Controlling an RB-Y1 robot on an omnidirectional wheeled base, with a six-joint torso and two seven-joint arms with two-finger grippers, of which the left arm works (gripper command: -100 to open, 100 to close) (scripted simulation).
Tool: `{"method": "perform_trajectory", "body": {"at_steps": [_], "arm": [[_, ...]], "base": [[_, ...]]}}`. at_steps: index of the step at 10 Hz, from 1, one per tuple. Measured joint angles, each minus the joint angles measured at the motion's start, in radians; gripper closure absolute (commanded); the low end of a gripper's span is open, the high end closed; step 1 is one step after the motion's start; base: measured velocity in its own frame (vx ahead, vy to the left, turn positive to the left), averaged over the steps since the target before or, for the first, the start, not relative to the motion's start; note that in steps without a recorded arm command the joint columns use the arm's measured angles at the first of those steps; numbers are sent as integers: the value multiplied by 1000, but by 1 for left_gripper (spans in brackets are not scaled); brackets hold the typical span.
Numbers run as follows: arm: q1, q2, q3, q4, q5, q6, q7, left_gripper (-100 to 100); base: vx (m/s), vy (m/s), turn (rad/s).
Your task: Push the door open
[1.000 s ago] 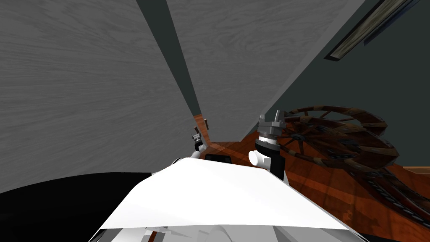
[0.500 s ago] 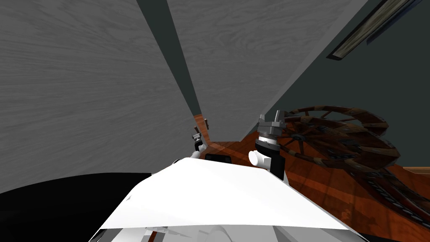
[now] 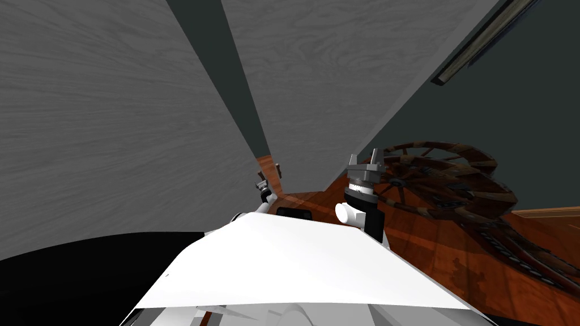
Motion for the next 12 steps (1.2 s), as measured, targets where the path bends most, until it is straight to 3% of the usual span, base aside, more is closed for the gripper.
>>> {"method": "perform_trajectory", "body": {"at_steps": [1, 2, 3, 4, 6, 7, 9, 10, 11, 12], "arm": [[6, 1, 3, -28, 3, 8, -12, 100], [-5, 7, 17, -4, 15, -9, -9, 100], [6, 13, 25, -12, 24, -9, -7, 100], [53, 8, 37, -97, 37, 21, -38, 100], [-9, 19, 51, -9, 47, -17, -23, 100], [39, 14, 51, -92, 47, 9, -46, 100], [8, 22, 50, -42, 47, -5, -30, 100], [12, 22, 55, -31, 50, -18, -25, 100], [48, 9, 70, -90, 66, -5, -57, 100], [-18, 31, 80, 17, 73, -39, -31, 100]], "base": [[20, 62, -184], [46, 66, -137], [70, 72, -103], [59, 65, 12], [25, 27, -7], [-2, 1, 41], [4, 11, -64], [69, 75, -166], [39, 63, -14], [24, 44, -18]]}}
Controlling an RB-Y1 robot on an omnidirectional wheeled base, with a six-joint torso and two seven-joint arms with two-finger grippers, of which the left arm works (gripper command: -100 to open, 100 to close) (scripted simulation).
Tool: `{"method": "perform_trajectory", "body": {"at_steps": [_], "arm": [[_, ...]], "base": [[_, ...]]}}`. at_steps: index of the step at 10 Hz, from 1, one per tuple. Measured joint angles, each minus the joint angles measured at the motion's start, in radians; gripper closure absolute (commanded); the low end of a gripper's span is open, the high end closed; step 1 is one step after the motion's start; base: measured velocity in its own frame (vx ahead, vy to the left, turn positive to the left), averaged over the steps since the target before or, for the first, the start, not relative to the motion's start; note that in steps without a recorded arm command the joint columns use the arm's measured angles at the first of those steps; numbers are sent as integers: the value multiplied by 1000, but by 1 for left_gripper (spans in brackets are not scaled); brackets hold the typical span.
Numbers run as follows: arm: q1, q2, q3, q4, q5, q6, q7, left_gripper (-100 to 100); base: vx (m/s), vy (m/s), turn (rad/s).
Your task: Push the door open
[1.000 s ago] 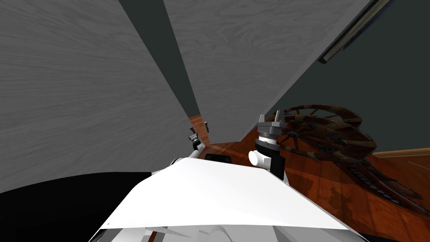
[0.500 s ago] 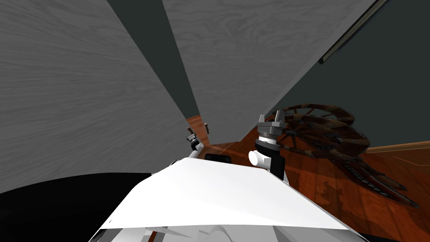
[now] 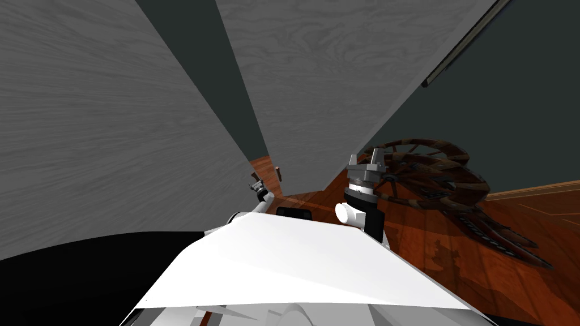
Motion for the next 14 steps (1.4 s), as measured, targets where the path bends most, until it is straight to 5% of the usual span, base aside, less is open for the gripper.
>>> {"method": "perform_trajectory", "body": {"at_steps": [2, 3, 6, 7, 9, 11, 13, 14], "arm": [[-1, 8, 5, 1, 3, -10, 11, 100], [32, -5, 3, -57, 1, 2, -9, 100], [43, -6, 4, -85, 4, 23, -23, 100], [21, 1, 3, -45, 3, 11, -10, 100], [46, -10, 18, -89, 12, 28, -37, 100], [16, 5, 41, -24, 21, -1, -14, 100], [34, -6, 66, -83, 33, 5, -53, 100], [7, 7, 81, -26, 39, -21, -36, 100]], "base": [[14, 17, 9], [-4, -6, 21], [-13, -7, -5], [8, -3, -24], [67, 78, -186], [35, 79, -40], [28, 94, -100], [26, 65, -40]]}}
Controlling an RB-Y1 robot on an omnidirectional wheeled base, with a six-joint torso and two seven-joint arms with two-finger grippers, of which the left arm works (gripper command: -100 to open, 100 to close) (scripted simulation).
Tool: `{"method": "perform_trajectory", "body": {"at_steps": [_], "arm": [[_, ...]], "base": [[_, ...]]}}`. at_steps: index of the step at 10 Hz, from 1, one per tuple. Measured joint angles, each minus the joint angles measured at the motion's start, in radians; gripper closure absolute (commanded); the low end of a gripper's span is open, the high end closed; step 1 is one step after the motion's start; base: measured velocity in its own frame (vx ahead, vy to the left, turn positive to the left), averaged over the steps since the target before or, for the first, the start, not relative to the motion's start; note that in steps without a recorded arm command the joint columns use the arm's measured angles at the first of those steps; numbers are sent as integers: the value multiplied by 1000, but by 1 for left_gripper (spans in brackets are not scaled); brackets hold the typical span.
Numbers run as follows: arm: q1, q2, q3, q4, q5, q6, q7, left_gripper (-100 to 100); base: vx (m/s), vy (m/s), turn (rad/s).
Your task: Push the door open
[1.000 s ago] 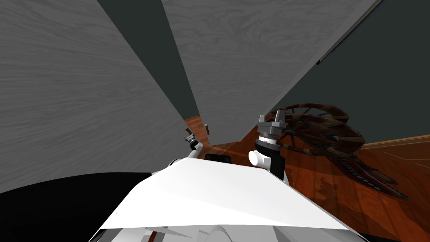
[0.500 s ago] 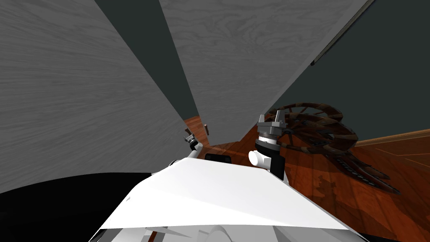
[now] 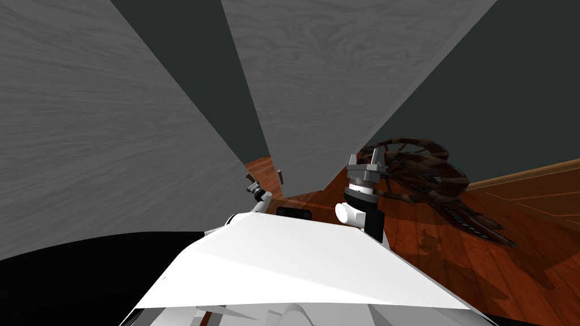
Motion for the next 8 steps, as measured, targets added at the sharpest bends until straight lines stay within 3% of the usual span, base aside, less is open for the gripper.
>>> {"method": "perform_trajectory", "body": {"at_steps": [1, 4, 5, 6, 7, 8], "arm": [[-1, 5, 6, 8, 1, -12, 9, 100], [24, 0, 37, -57, 20, 10, -33, 100], [22, 8, 42, -45, 21, 5, -25, 100], [31, 5, 43, -60, 20, 3, -26, 100], [59, -5, 53, -117, 27, 19, -51, 100], [47, -1, 60, -105, 31, 15, -55, 100]], "base": [[14, 22, -1], [17, 48, -64], [14, 25, 8], [21, 30, -61], [7, 33, -21], [2, 28, 17]]}}
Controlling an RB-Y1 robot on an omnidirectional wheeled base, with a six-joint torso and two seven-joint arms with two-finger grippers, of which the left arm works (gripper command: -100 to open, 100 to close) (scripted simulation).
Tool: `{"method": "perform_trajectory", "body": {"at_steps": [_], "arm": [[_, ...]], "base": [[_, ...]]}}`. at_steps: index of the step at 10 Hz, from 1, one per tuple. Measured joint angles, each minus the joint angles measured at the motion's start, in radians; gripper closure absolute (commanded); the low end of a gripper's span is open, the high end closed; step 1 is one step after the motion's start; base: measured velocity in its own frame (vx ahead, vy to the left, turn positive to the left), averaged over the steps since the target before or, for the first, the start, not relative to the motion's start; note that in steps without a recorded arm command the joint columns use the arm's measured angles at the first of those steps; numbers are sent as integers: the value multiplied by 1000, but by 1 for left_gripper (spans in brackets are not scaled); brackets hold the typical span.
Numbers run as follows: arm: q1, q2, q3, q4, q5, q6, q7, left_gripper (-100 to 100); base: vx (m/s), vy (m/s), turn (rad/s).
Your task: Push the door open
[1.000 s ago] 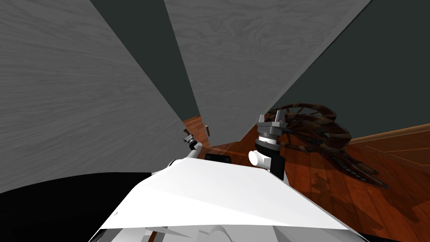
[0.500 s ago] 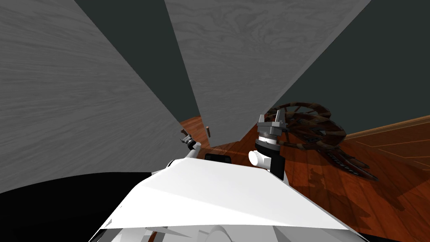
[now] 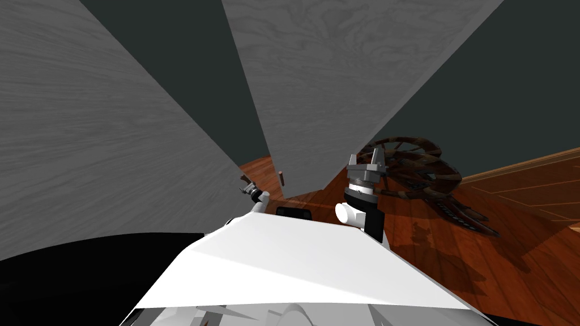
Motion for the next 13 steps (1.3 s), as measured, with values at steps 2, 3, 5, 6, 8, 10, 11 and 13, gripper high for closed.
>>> {"method": "perform_trajectory", "body": {"at_steps": [2, 3, 5, 6, 8, 10, 11, 13], "arm": [[-33, 13, 8, 78, 0, -39, 30, 100], [-50, 18, 24, 117, 6, -59, 38, 100], [-22, 10, 35, 58, 13, -46, 12, 100], [-28, 17, 44, 75, 15, -53, 18, 100], [-19, 15, 68, 65, 26, -65, 14, 100], [-14, 12, 99, 53, 41, -74, -2, 100], [-18, 14, 110, 53, 46, -78, -13, 100], [-49, 36, 131, 115, 55, -105, 6, 100]], "base": [[27, 56, -101], [29, 62, -40], [13, 35, -34], [19, 78, -115], [25, 65, -61], [32, 83, -75], [11, 60, -49], [10, 37, -29]]}}
